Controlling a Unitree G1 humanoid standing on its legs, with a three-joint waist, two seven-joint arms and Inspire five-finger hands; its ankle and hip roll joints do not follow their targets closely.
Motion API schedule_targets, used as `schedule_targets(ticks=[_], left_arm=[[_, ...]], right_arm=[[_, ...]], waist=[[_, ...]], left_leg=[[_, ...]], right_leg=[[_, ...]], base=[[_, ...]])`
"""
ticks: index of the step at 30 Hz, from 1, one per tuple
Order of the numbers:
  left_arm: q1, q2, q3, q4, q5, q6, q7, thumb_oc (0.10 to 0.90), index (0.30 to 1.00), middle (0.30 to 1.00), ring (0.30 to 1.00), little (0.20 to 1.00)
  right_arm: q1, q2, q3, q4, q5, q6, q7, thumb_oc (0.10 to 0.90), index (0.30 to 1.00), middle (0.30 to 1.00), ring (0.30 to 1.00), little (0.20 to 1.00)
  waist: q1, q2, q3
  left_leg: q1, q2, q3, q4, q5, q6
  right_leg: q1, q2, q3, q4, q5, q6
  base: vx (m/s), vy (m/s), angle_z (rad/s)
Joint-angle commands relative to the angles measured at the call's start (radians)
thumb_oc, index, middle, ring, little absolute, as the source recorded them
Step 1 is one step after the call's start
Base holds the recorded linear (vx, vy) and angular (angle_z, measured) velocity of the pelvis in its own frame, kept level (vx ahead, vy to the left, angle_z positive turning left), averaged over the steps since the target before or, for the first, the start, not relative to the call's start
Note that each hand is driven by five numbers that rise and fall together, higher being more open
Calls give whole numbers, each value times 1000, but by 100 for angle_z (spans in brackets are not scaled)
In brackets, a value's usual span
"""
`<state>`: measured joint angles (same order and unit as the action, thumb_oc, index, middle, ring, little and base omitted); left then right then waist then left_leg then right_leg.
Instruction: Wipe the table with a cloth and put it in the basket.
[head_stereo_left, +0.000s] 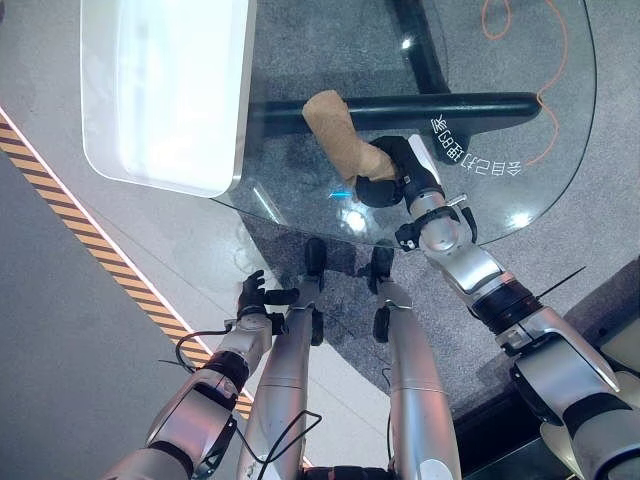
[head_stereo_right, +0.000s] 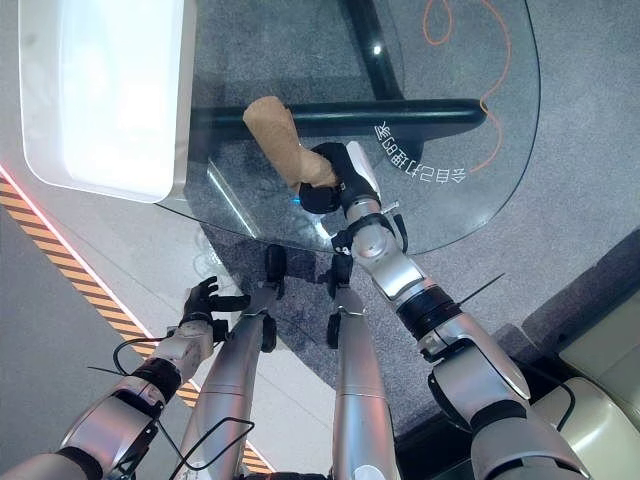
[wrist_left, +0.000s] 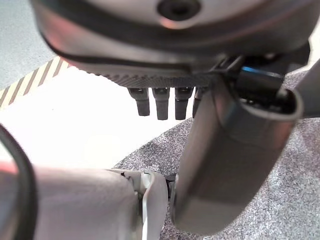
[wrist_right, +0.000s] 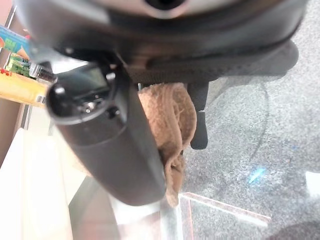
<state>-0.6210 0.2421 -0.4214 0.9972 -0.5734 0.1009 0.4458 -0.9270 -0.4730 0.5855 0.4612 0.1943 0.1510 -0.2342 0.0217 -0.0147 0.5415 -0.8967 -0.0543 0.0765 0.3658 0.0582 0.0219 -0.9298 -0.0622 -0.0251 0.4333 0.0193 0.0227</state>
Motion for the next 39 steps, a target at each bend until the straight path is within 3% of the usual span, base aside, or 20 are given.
schedule_targets(ticks=[1, 9, 16, 23, 39], left_arm=[[80, -25, 1, -12, 20, -2, 25, 800, 900, 900, 900, 900], [83, -28, 0, -13, 14, -16, 37, 800, 900, 900, 900, 900], [99, -28, 31, -82, -42, -132, 98, 800, 900, 900, 900, 900], [111, -18, 58, -142, -64, -153, 153, 800, 900, 900, 900, 900], [200, -12, 83, -262, -147, -202, 20, 800, 900, 900, 900, 900]], right_arm=[[9, 19, 23, -186, -25, -83, 43, 100, 300, 300, 300, 200], [18, 18, -9, -170, 10, -109, -46, 100, 300, 300, 300, 200], [37, 26, -53, -174, 41, -137, -68, 100, 300, 300, 300, 200], [77, 29, -87, -181, 48, -155, -62, 100, 300, 300, 300, 200], [238, 27, -172, -258, 99, -207, -78, 100, 300, 300, 300, 200]], waist=[[-6, 43, -21], [-8, 40, -21], [-8, 41, -21], [-4, 36, -21], [0, -3, -21]], left_leg=[[20, -57, -36, 49, -72, 29], [24, -54, -39, 43, -68, 27], [49, -52, -40, 37, -72, 28], [118, -53, -50, 11, -66, 24], [330, -27, -51, -56, -73, 12]], right_leg=[[16, 27, -44, -40, 27, 21], [19, 30, -46, -43, 31, 21], [38, 36, -45, -42, 27, 19], [109, 39, -53, -50, 17, 16], [332, 35, -75, -94, -15, 13]], base=[[8, -31, 3], [1, -10, 1], [-4, -6, 0], [-40, -49, 0], [-23, -67, 0]])
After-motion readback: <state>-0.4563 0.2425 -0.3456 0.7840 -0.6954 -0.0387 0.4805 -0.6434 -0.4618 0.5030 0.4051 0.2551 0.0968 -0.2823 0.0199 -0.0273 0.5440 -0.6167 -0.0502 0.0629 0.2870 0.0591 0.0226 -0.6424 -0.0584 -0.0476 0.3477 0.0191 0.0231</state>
